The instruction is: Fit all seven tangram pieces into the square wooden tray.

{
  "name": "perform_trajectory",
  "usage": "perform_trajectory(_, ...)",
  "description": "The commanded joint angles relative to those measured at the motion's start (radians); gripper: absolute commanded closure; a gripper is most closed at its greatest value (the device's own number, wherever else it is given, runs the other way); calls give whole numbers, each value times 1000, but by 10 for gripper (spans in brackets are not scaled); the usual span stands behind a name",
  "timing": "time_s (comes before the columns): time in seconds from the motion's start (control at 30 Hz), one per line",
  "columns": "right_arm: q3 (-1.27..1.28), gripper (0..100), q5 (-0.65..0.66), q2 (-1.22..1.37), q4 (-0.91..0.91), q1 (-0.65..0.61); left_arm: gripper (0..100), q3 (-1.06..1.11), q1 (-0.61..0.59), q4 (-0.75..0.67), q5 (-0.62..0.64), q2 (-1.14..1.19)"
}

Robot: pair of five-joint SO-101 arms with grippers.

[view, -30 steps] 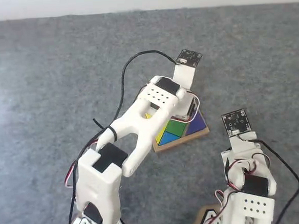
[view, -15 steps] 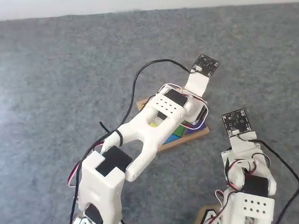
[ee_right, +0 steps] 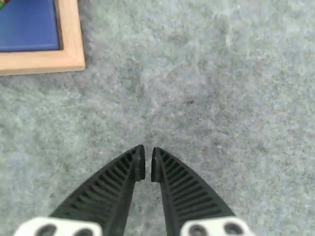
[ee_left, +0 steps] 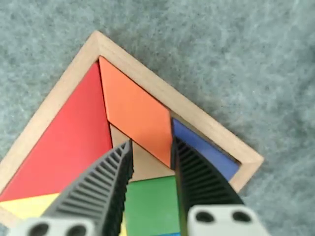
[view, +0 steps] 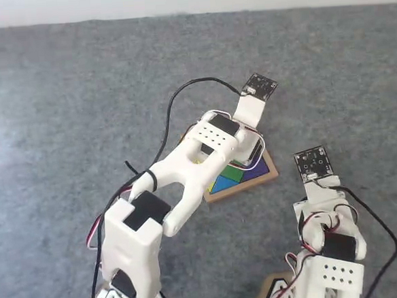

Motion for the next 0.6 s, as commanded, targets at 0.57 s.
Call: perform_trajectory(0.57,-2,954,-8,-16,-21,-7,876,791,-362,-278,-94,-928)
